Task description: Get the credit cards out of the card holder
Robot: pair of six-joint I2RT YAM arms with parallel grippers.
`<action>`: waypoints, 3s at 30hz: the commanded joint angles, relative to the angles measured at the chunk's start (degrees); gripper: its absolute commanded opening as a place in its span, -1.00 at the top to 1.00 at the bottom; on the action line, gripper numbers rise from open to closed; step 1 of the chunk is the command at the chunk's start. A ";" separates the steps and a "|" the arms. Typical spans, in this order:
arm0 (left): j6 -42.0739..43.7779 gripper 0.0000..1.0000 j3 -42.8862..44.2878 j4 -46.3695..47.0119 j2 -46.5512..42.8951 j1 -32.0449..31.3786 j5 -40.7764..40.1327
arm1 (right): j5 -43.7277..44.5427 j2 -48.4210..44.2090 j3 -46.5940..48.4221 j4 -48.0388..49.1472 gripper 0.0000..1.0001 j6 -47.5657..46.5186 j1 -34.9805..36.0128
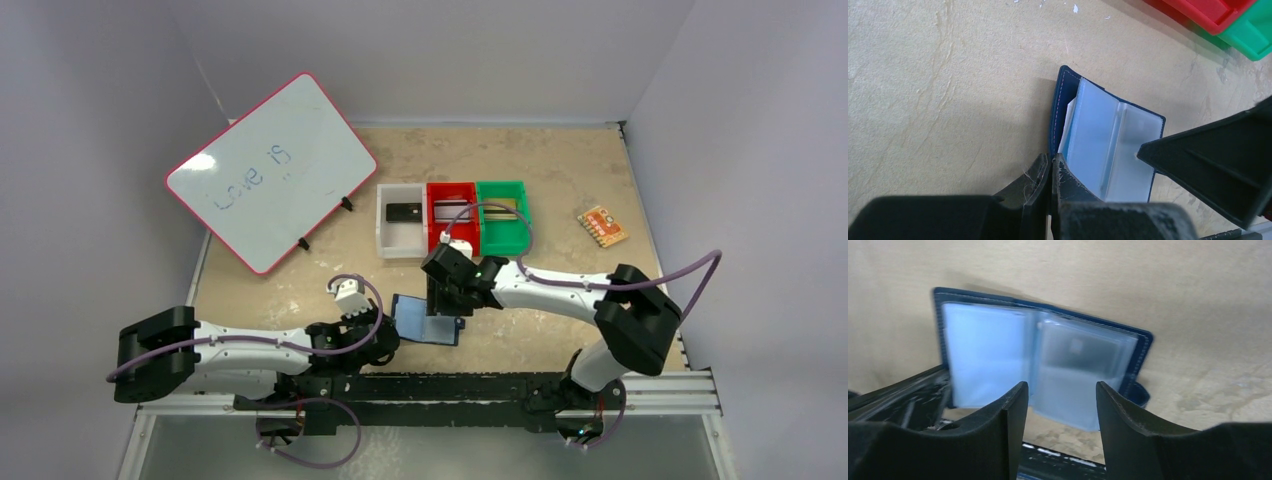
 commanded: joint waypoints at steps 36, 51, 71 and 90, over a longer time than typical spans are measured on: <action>-0.56 1.00 1.14 0.88 -0.72 -0.85 -1.26 | 4.96 4.52 1.59 -7.00 -0.11 4.05 2.05; -0.67 1.00 1.22 0.97 -0.44 -1.14 -1.43 | 5.45 2.85 5.47 -6.43 0.08 1.66 2.89; -0.71 1.00 1.07 1.08 -0.17 -1.26 -1.43 | 7.73 5.97 12.57 -13.47 -0.07 1.71 6.00; -0.95 1.00 0.82 1.21 -0.24 -1.29 -1.52 | 1.50 2.37 10.29 -4.80 -0.11 1.93 6.98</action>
